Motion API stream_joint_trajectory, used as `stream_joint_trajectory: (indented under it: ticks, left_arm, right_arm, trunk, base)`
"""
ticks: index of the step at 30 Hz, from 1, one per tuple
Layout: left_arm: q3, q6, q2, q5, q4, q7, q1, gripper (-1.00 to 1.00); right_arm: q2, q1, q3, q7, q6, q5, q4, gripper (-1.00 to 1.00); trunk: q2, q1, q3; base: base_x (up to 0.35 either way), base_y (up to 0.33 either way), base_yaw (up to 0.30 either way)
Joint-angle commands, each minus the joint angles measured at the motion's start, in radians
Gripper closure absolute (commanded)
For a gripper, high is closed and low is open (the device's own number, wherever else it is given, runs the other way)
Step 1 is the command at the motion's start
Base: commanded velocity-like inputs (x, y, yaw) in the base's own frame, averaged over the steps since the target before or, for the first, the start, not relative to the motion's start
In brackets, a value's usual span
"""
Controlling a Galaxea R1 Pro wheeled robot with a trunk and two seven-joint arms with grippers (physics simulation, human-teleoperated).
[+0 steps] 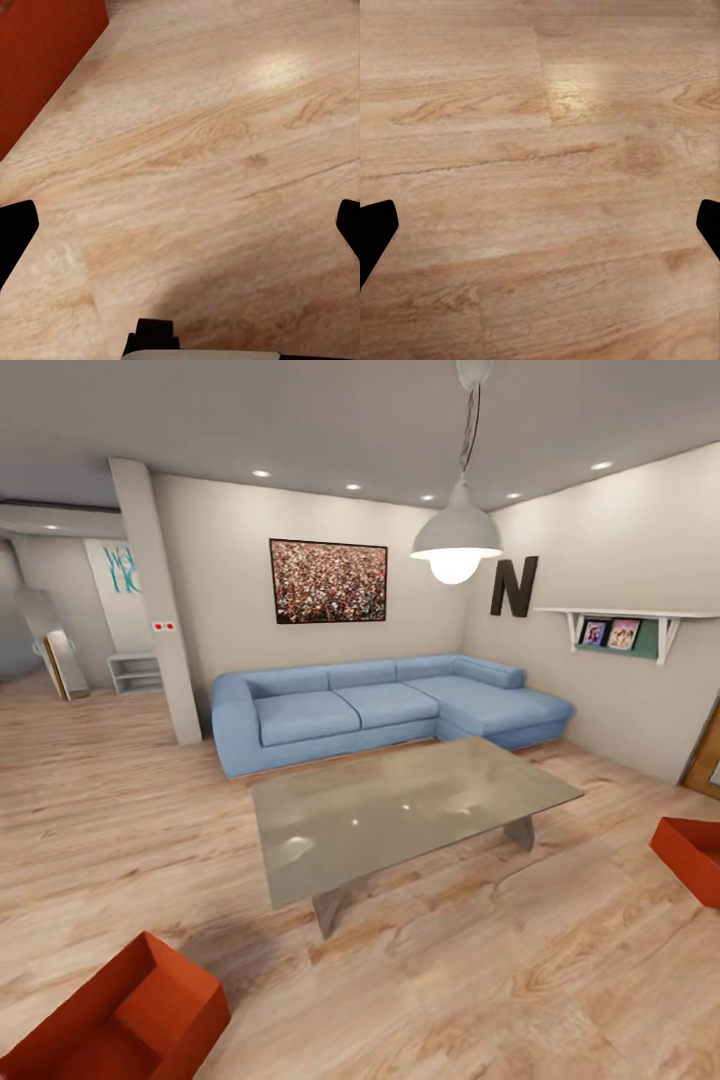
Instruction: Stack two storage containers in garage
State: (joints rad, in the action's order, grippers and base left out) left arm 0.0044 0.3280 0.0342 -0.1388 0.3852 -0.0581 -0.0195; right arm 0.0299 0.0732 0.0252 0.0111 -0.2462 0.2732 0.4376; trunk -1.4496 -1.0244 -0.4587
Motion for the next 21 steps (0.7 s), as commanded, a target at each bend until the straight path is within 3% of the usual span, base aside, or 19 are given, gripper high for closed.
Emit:
stream_joint_trajectory:
  ticks: [1,21]
  left_arm:
    - [0.000,0.000,0.000,-0.010,0.001,-0.006,0.000,-1.00]
    - [0.000,0.001,0.000,-0.010,0.001,-0.006,0.000,-1.00]
  right_arm:
    - [0.000,0.001,0.002,0.001,-0.002,0.003,-0.001,-1.00]
    - [0.000,0.001,0.002,0.001,-0.002,0.003,0.000,-1.00]
  trunk:
    - [0.000,-0.001,-0.001]
    - [0.000,-0.001,-0.001]
  base:
    - [0.321,-0.101,0.298]
    - [0.322,-0.116,0.298]
